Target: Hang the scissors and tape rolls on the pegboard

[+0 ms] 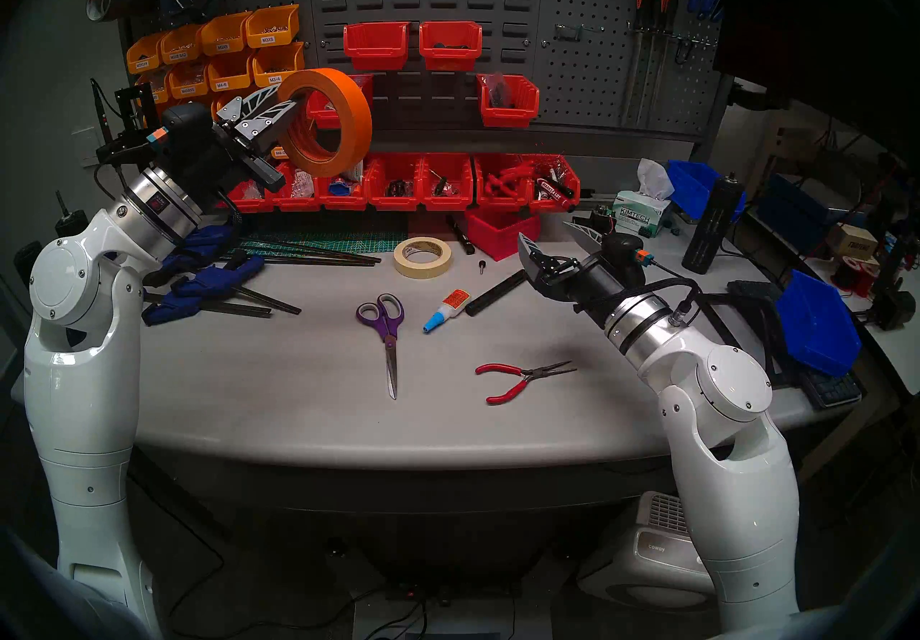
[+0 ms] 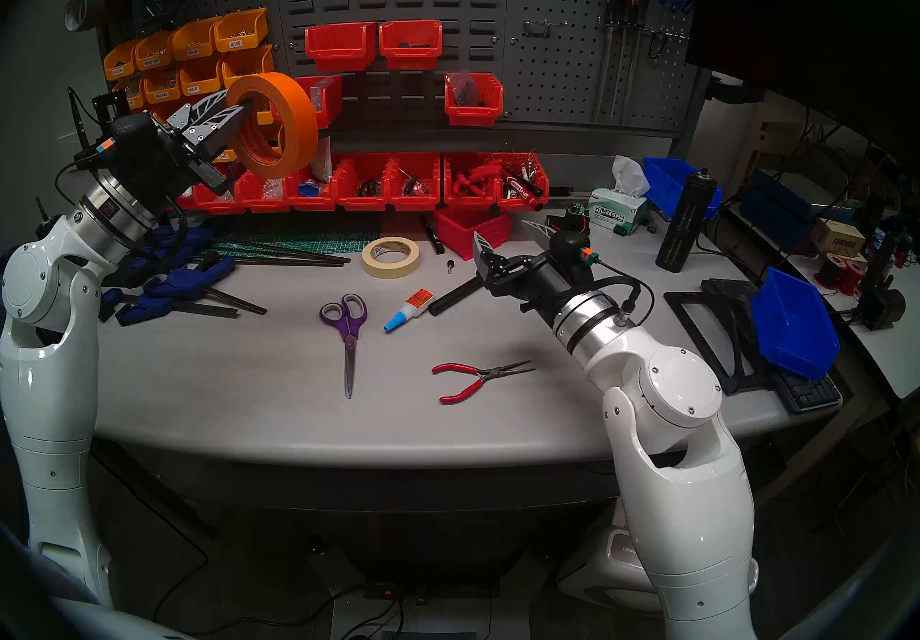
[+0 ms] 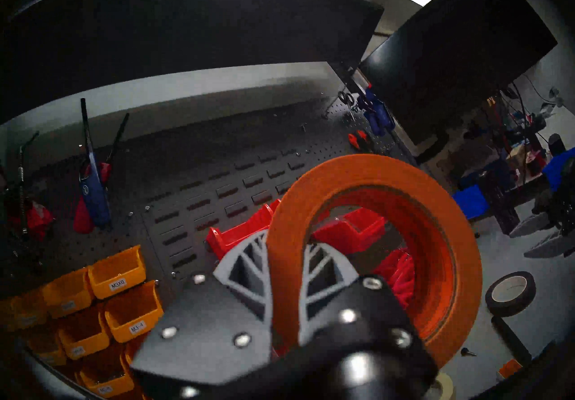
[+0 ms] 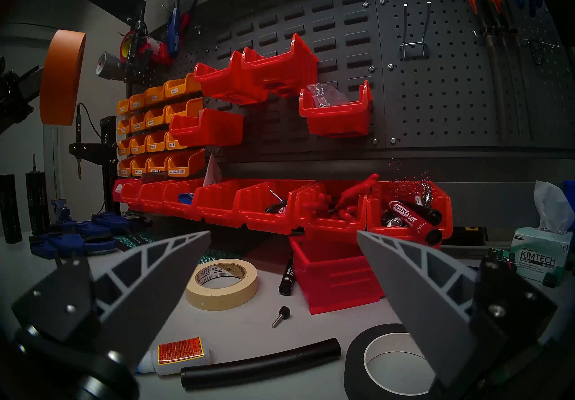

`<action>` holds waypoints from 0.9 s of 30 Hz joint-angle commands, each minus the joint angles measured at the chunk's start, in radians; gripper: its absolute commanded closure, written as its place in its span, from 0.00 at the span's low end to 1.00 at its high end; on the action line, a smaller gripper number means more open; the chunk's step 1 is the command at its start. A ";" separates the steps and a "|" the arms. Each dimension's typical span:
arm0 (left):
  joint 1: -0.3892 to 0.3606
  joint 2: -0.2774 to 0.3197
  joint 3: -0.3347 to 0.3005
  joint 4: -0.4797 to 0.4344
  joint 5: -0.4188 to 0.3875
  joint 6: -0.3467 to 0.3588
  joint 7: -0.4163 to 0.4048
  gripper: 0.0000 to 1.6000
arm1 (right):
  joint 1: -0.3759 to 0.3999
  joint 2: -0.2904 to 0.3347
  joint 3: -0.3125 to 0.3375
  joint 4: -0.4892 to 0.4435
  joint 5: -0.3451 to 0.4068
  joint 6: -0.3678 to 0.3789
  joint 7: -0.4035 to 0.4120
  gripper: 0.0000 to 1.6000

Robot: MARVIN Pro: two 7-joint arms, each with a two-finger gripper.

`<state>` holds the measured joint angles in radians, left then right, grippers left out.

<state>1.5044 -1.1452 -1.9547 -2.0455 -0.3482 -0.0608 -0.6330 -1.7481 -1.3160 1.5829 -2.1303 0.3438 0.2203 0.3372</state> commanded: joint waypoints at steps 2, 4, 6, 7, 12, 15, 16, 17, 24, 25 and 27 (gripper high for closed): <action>0.038 -0.130 0.047 -0.031 0.054 -0.134 0.139 1.00 | 0.017 0.000 0.003 -0.031 0.001 -0.006 0.003 0.00; 0.043 -0.145 0.063 -0.029 0.066 -0.147 0.159 1.00 | 0.017 0.000 0.004 -0.032 0.001 -0.006 0.003 0.00; 0.046 -0.176 0.102 -0.023 0.110 -0.188 0.204 1.00 | 0.017 0.000 0.004 -0.033 0.001 -0.006 0.004 0.00; 0.046 -0.197 0.116 -0.023 0.137 -0.209 0.229 1.00 | 0.017 -0.001 0.004 -0.034 0.001 -0.006 0.004 0.00; 0.046 -0.244 0.154 -0.018 0.208 -0.257 0.292 1.00 | 0.016 -0.006 0.003 -0.035 0.000 -0.008 0.001 0.00; 0.046 -0.287 0.177 -0.016 0.268 -0.287 0.350 1.00 | 0.030 0.003 -0.020 -0.041 -0.015 -0.011 0.015 0.00; 0.048 -0.293 0.183 -0.018 0.278 -0.291 0.368 1.00 | 0.036 0.004 -0.027 -0.043 -0.015 -0.011 0.019 0.00; 0.051 -0.297 0.190 -0.017 0.294 -0.299 0.382 1.00 | 0.046 -0.001 -0.036 -0.044 -0.019 -0.015 0.019 0.00; 0.083 -0.318 0.222 -0.017 0.353 -0.327 0.428 1.00 | 0.115 -0.012 -0.098 -0.050 -0.038 -0.015 0.038 0.00; 0.089 -0.325 0.227 -0.019 0.360 -0.330 0.437 1.00 | 0.125 -0.015 -0.106 -0.046 -0.044 -0.020 0.039 0.00; 0.100 -0.326 0.235 -0.025 0.369 -0.337 0.438 1.00 | 0.141 -0.017 -0.114 -0.043 -0.050 -0.020 0.041 0.00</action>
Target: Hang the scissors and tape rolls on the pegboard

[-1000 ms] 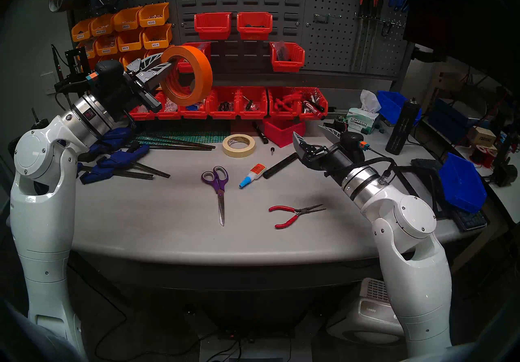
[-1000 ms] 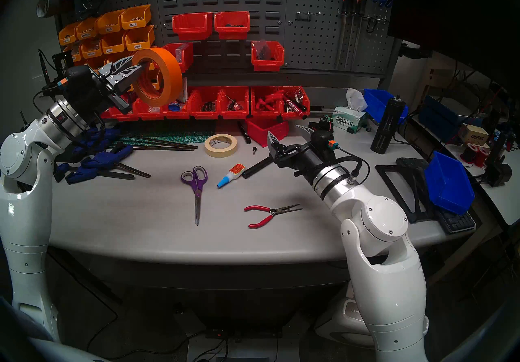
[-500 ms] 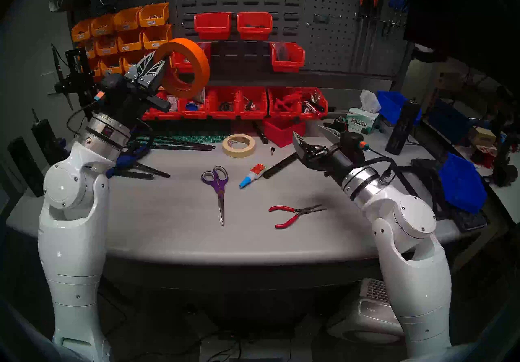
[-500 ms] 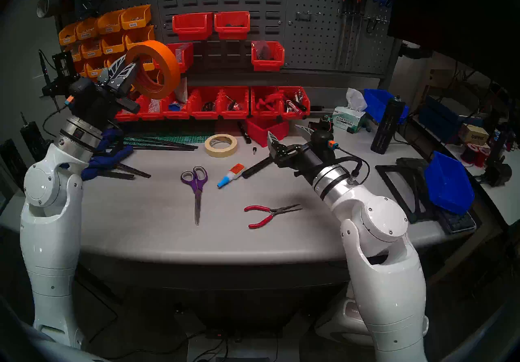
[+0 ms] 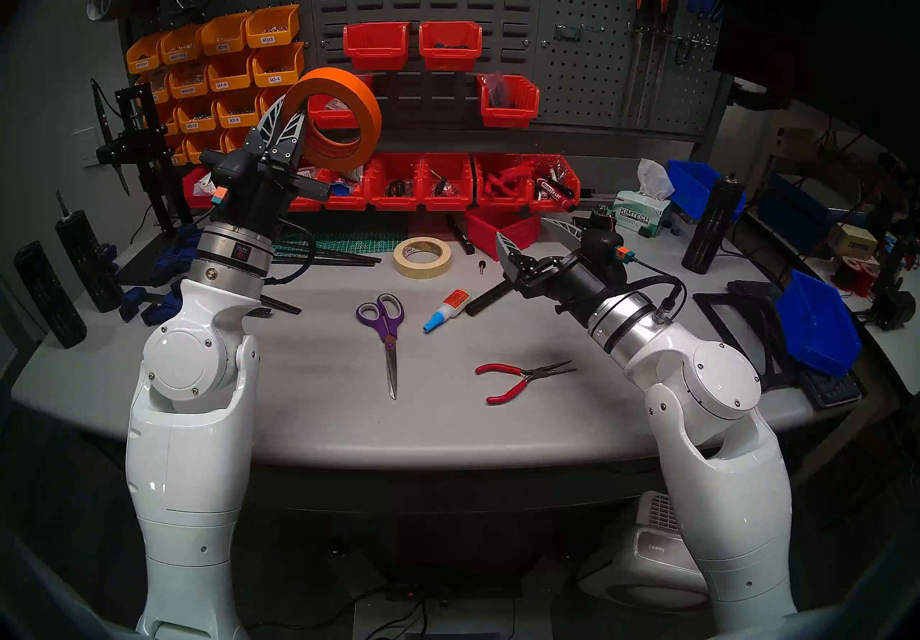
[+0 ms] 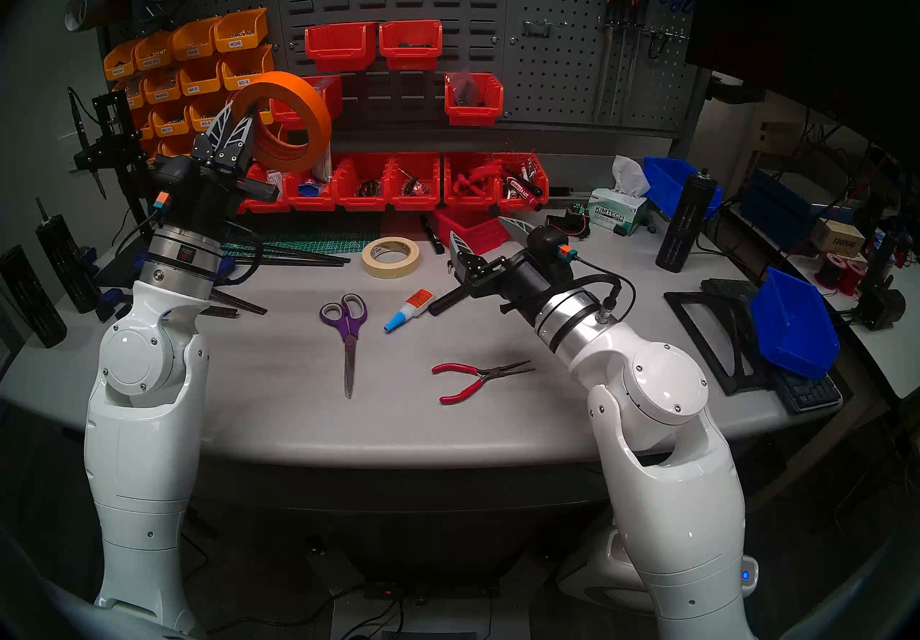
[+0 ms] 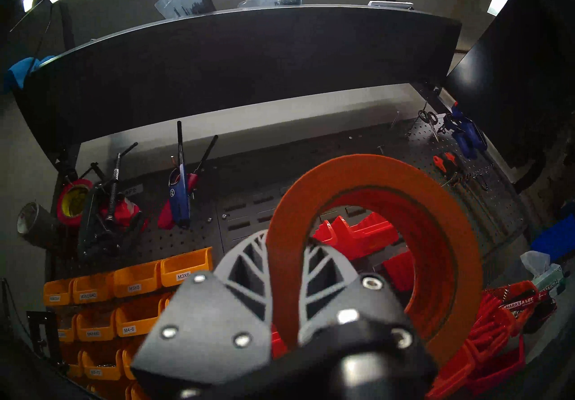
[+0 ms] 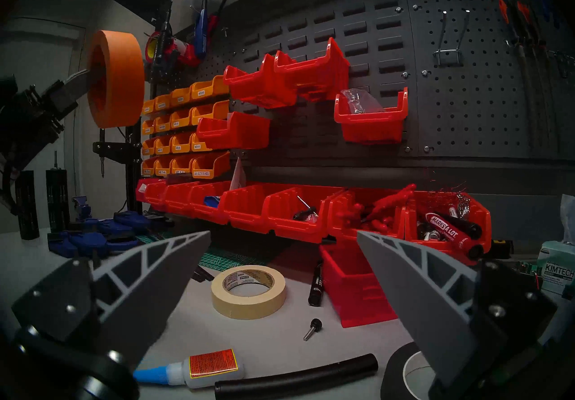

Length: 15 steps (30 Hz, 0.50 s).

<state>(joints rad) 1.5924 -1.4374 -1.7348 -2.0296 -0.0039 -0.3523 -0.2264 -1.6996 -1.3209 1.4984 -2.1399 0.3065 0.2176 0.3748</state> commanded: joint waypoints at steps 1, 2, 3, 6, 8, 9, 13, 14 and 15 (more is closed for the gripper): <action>0.017 -0.037 0.018 -0.043 0.031 -0.050 0.037 1.00 | 0.100 -0.013 -0.032 -0.033 -0.015 -0.018 0.005 0.00; 0.024 -0.036 0.022 -0.047 0.031 -0.047 0.034 1.00 | 0.108 -0.017 -0.035 -0.032 -0.013 -0.016 0.006 0.00; 0.030 -0.040 0.025 -0.050 0.034 -0.047 0.036 1.00 | 0.115 -0.020 -0.037 -0.032 -0.015 -0.018 0.006 0.00; 0.043 -0.041 0.034 -0.051 0.041 -0.048 0.035 1.00 | 0.131 -0.024 -0.044 -0.030 -0.013 -0.015 0.013 0.00; 0.056 -0.049 0.052 -0.048 0.050 -0.051 0.039 1.00 | 0.163 -0.035 -0.067 -0.019 -0.018 -0.013 0.020 0.00; 0.058 -0.051 0.057 -0.049 0.055 -0.054 0.041 1.00 | 0.175 -0.038 -0.074 -0.013 -0.018 -0.011 0.024 0.00; 0.063 -0.057 0.069 -0.057 0.058 -0.051 0.045 1.00 | 0.205 -0.068 -0.102 0.008 -0.023 -0.012 0.023 0.00; 0.063 -0.057 0.069 -0.057 0.058 -0.051 0.045 1.00 | 0.205 -0.068 -0.102 0.008 -0.023 -0.012 0.023 0.00; 0.066 -0.059 0.072 -0.061 0.060 -0.052 0.047 1.00 | 0.220 -0.070 -0.112 0.017 -0.020 -0.012 0.027 0.00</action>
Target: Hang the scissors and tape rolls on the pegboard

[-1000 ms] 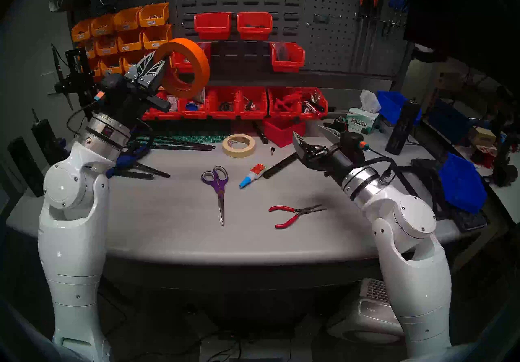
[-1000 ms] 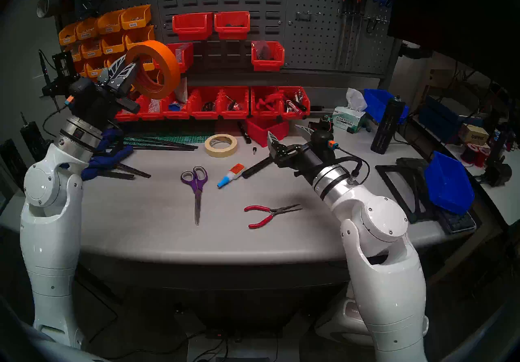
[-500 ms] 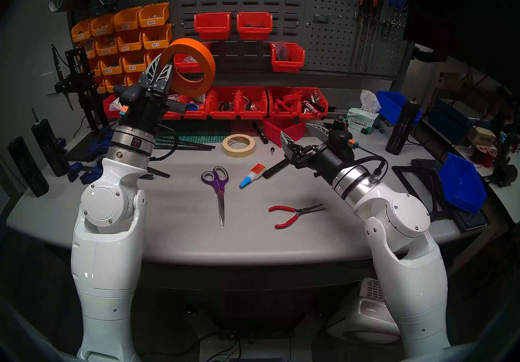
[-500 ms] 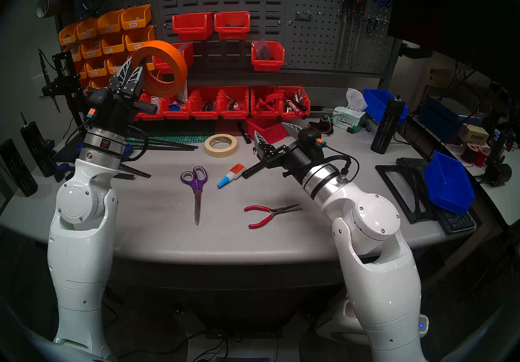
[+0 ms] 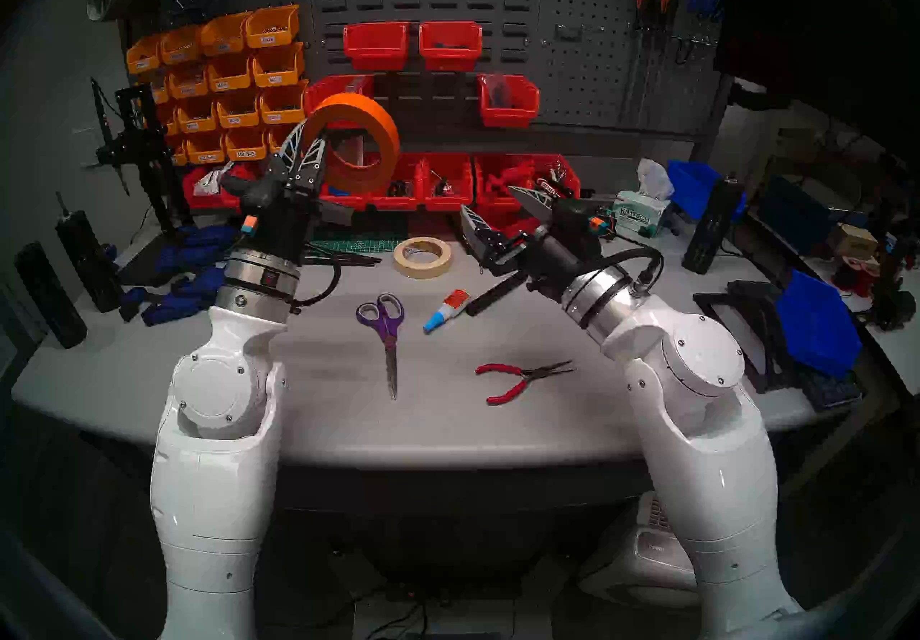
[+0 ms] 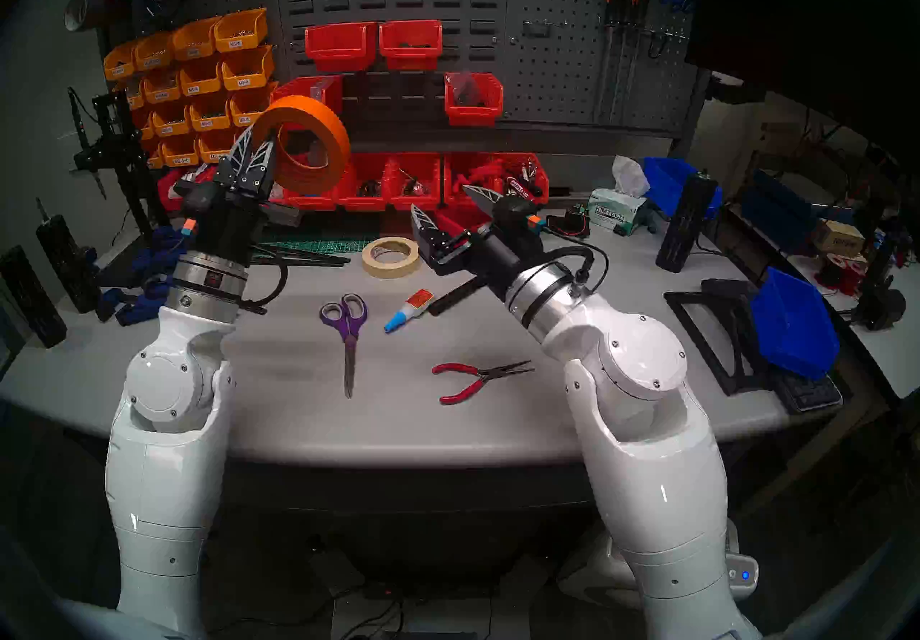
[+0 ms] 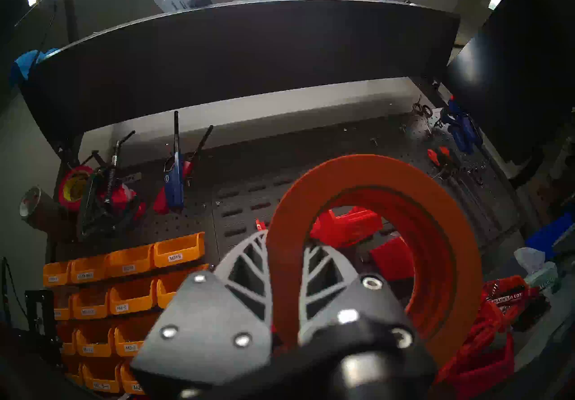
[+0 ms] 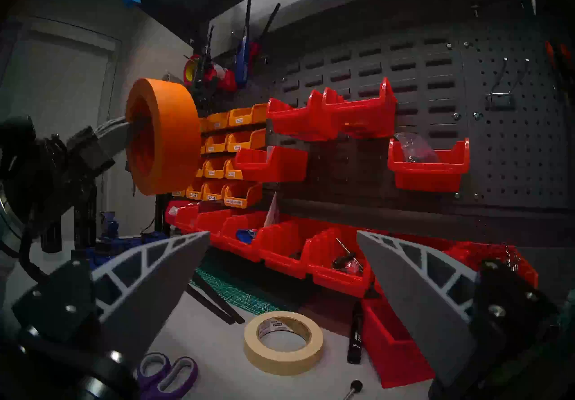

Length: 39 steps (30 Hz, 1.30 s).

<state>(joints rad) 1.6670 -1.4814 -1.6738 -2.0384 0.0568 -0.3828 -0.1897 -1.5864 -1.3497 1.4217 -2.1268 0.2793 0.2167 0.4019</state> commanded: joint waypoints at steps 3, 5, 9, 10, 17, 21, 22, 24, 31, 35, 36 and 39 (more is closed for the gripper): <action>-0.002 -0.018 0.017 -0.061 0.002 -0.019 0.012 1.00 | 0.128 -0.060 -0.060 0.025 0.007 -0.011 0.003 0.00; -0.001 -0.019 0.020 -0.063 0.006 -0.019 0.015 1.00 | 0.141 -0.073 -0.074 0.038 0.010 -0.019 0.009 0.00; -0.001 -0.025 0.025 -0.064 0.006 -0.014 0.020 1.00 | 0.167 -0.093 -0.095 0.056 0.002 -0.023 0.006 0.00; -0.001 -0.026 0.025 -0.063 0.007 -0.014 0.021 1.00 | 0.174 -0.096 -0.099 0.061 0.005 -0.023 0.008 0.00; -0.007 -0.029 0.021 -0.045 0.008 -0.013 0.031 1.00 | 0.199 -0.094 -0.111 0.056 0.005 -0.003 0.022 0.00; -0.012 -0.026 0.019 -0.040 0.008 -0.012 0.033 1.00 | 0.189 -0.087 -0.104 0.043 0.009 0.000 0.027 0.00; -0.013 -0.026 0.020 -0.041 0.007 -0.011 0.032 1.00 | 0.187 -0.087 -0.103 0.041 0.011 0.001 0.028 0.00; -0.012 -0.027 0.026 -0.042 0.004 -0.008 0.029 1.00 | 0.183 -0.088 -0.102 0.036 0.019 0.004 0.032 0.00; -0.016 -0.035 0.049 -0.039 0.014 -0.005 0.031 1.00 | 0.171 -0.082 -0.115 0.017 0.046 0.029 0.066 0.00; -0.013 -0.038 0.063 -0.052 0.015 -0.001 0.031 1.00 | 0.179 -0.085 -0.125 0.020 0.035 0.040 0.067 0.00; -0.010 -0.038 0.066 -0.058 0.013 -0.003 0.031 1.00 | 0.187 -0.083 -0.128 0.027 0.022 0.042 0.062 0.00; -0.003 -0.037 0.066 -0.071 0.011 -0.002 0.033 1.00 | 0.205 -0.086 -0.133 0.042 0.001 0.043 0.050 0.00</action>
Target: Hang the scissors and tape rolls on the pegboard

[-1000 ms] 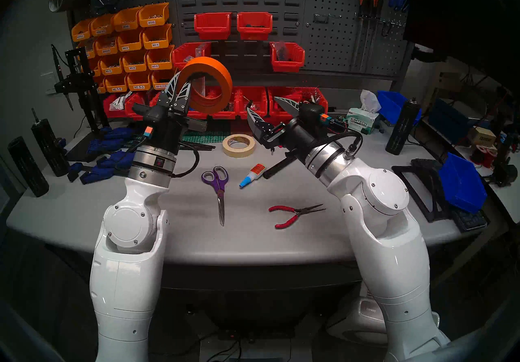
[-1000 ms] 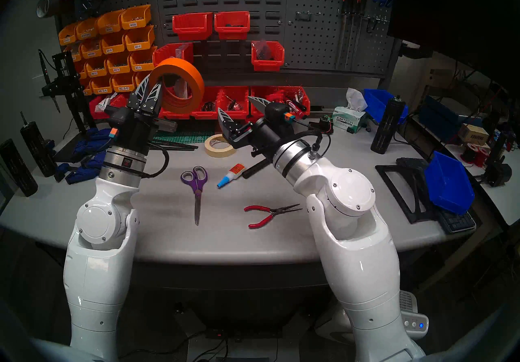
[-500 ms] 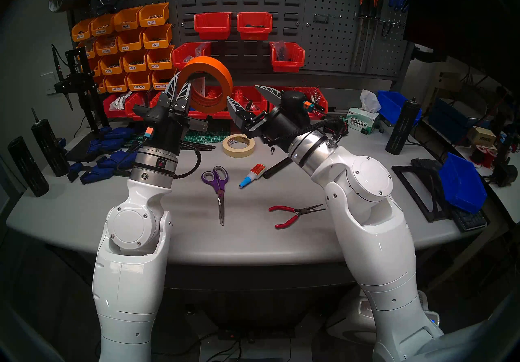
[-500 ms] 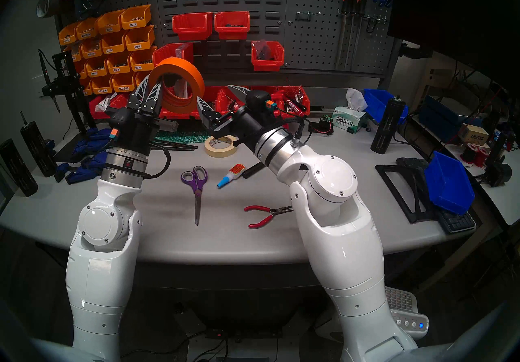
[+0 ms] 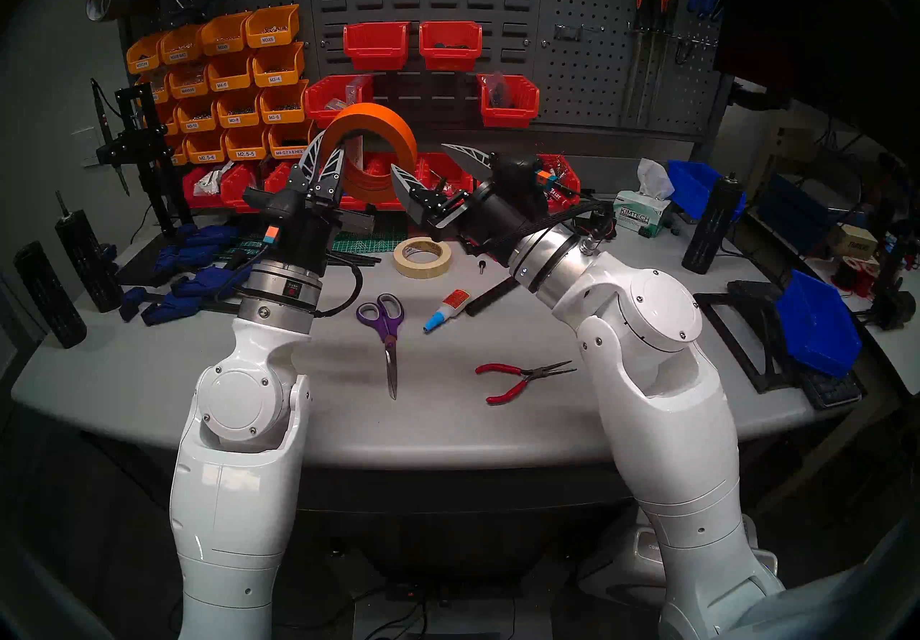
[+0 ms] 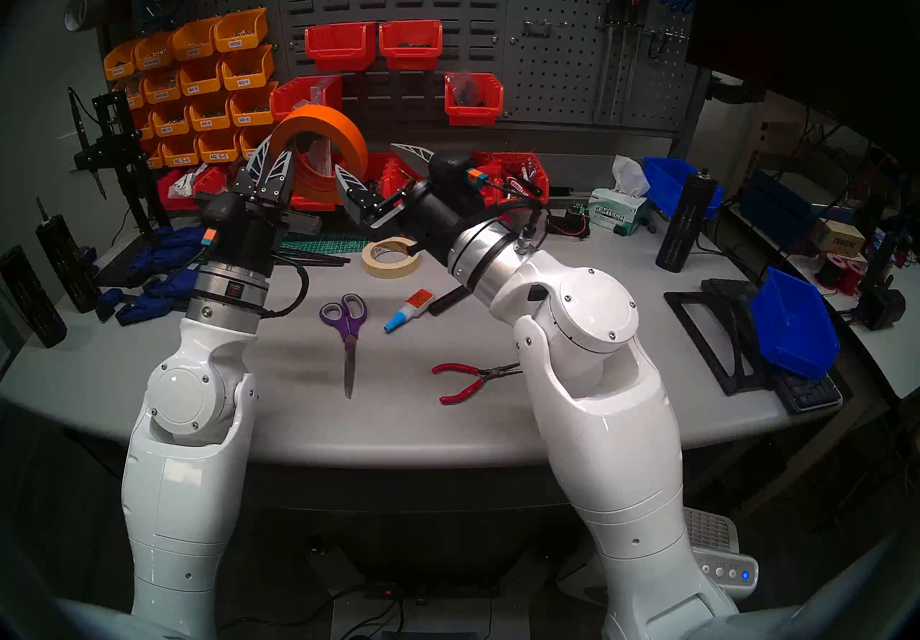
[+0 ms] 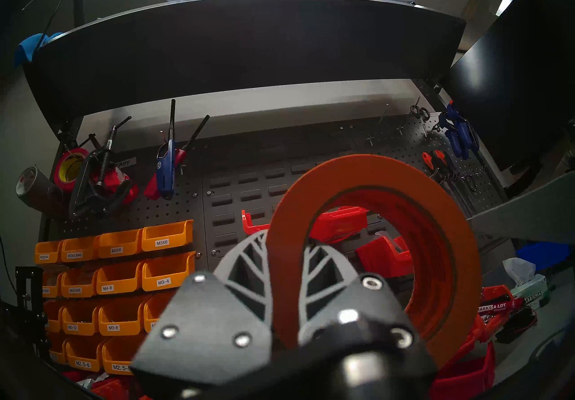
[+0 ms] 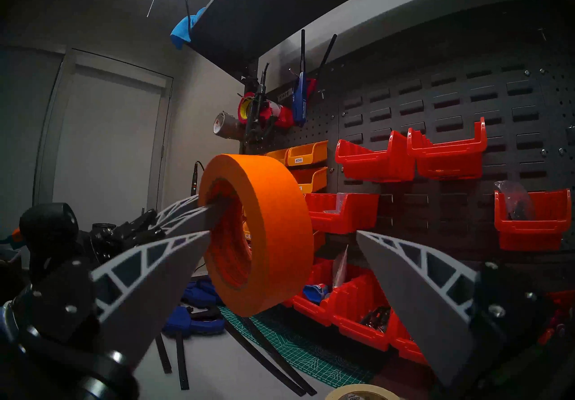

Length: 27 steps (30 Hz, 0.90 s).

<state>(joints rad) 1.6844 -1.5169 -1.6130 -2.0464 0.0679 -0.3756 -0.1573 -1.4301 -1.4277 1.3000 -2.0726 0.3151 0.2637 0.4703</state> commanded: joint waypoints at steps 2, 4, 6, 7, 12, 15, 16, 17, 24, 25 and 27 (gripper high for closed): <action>-0.013 0.001 0.000 -0.075 -0.002 -0.011 0.002 1.00 | 0.063 -0.010 -0.014 -0.004 -0.060 -0.008 -0.033 0.00; -0.007 0.003 -0.006 -0.083 -0.004 -0.011 0.003 1.00 | 0.077 -0.008 -0.017 0.001 -0.083 -0.009 -0.042 0.00; 0.000 0.005 -0.010 -0.092 -0.008 -0.011 0.002 1.00 | 0.086 -0.010 -0.024 0.004 -0.111 -0.012 -0.058 0.00; 0.004 0.005 -0.011 -0.096 -0.010 -0.010 0.001 1.00 | 0.092 -0.008 -0.028 0.007 -0.122 -0.013 -0.060 0.00; 0.024 0.007 -0.014 -0.120 -0.027 -0.007 -0.006 1.00 | 0.106 -0.030 -0.037 0.024 -0.142 -0.016 -0.082 0.00; 0.047 0.014 -0.016 -0.139 -0.037 -0.004 -0.014 1.00 | 0.124 -0.041 -0.050 0.046 -0.168 -0.023 -0.100 0.00; 0.047 0.014 -0.016 -0.139 -0.037 -0.004 -0.014 1.00 | 0.124 -0.041 -0.050 0.046 -0.168 -0.023 -0.100 0.00; 0.056 0.015 -0.017 -0.145 -0.047 0.002 -0.017 1.00 | 0.130 -0.043 -0.051 0.050 -0.172 -0.025 -0.103 0.00; 0.095 0.019 -0.022 -0.171 -0.070 0.010 -0.032 1.00 | 0.153 -0.051 -0.051 0.061 -0.186 -0.039 -0.110 0.00; 0.101 0.017 -0.022 -0.174 -0.077 0.018 -0.034 1.00 | 0.154 -0.051 -0.051 0.060 -0.187 -0.040 -0.109 0.00; 0.109 0.018 -0.022 -0.178 -0.081 0.024 -0.038 1.00 | 0.155 -0.051 -0.052 0.058 -0.191 -0.044 -0.108 0.00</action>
<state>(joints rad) 1.7777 -1.4977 -1.6351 -2.1572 0.0152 -0.3540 -0.1886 -1.3283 -1.4593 1.2387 -1.9980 0.1367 0.2457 0.3782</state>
